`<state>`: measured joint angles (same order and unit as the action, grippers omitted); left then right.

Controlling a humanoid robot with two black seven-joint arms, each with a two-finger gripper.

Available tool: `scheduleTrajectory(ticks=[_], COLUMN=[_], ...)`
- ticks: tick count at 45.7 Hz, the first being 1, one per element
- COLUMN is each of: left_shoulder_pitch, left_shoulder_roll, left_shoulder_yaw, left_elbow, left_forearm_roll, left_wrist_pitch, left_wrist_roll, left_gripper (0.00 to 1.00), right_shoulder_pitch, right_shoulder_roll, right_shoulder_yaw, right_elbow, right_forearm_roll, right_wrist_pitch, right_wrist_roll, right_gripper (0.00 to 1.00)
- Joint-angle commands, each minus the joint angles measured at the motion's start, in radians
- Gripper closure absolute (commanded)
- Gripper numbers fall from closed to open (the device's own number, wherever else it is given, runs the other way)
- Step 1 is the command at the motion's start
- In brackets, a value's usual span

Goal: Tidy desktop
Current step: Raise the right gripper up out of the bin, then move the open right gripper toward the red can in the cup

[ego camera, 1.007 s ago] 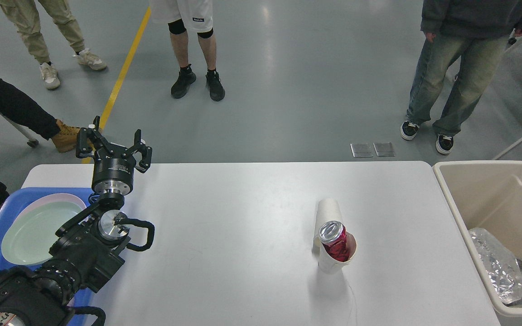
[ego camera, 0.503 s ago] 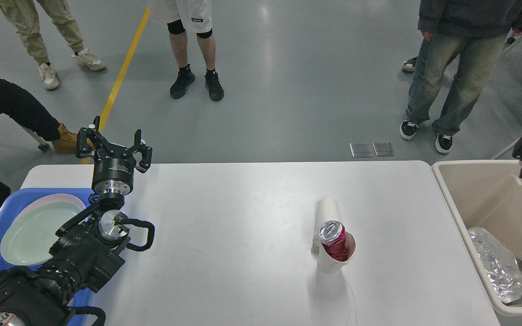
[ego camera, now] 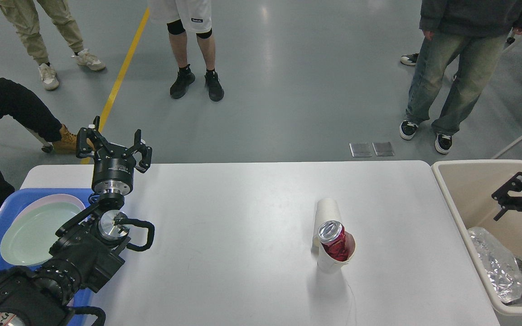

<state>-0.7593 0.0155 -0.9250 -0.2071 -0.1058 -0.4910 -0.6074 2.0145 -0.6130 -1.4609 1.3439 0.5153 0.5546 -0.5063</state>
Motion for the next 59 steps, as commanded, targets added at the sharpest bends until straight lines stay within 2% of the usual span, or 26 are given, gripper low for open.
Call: scheduleTrajectory(ticks=[1, 7, 15, 27, 47, 54, 59], left_shoulder_pitch=[0.0, 0.0, 0.0, 0.0, 0.0, 0.0, 0.0], left_shoulder_roll=[0.0, 0.0, 0.0, 0.0, 0.0, 0.0, 0.0], left_shoulder_yaw=[0.0, 0.0, 0.0, 0.0, 0.0, 0.0, 0.0], left_elbow=[0.0, 0.0, 0.0, 0.0, 0.0, 0.0, 0.0], left_forearm_roll=[0.0, 0.0, 0.0, 0.0, 0.0, 0.0, 0.0], left_wrist_pitch=[0.0, 0.0, 0.0, 0.0, 0.0, 0.0, -0.001], left_wrist_roll=[0.0, 0.0, 0.0, 0.0, 0.0, 0.0, 0.0], left_gripper=[0.04, 0.04, 0.04, 0.04, 0.04, 0.04, 0.04], right_shoulder_pitch=[0.078, 0.188, 0.285, 0.42, 0.438, 0.435, 0.42], right_shoulder_roll=[0.022, 0.074, 0.177, 0.289, 0.305, 0.295, 0.294], right_shoulder_yaw=[-0.003, -0.006, 0.01, 0.008, 0.02, 0.024, 0.033], right_elbow=[0.087, 0.158, 0.178, 0.211, 0.175, 0.188, 0.274], right_forearm_roll=[0.02, 0.023, 0.026, 0.025, 0.023, 0.025, 0.029], right_wrist_pitch=[-0.018, -0.018, -0.015, 0.086, 0.111, 0.077, -0.045], right_wrist_roll=[0.0, 0.0, -0.001, -0.012, -0.012, -0.009, 0.002], right_gripper=[0.0, 0.0, 0.0, 0.0, 0.0, 0.0, 0.02])
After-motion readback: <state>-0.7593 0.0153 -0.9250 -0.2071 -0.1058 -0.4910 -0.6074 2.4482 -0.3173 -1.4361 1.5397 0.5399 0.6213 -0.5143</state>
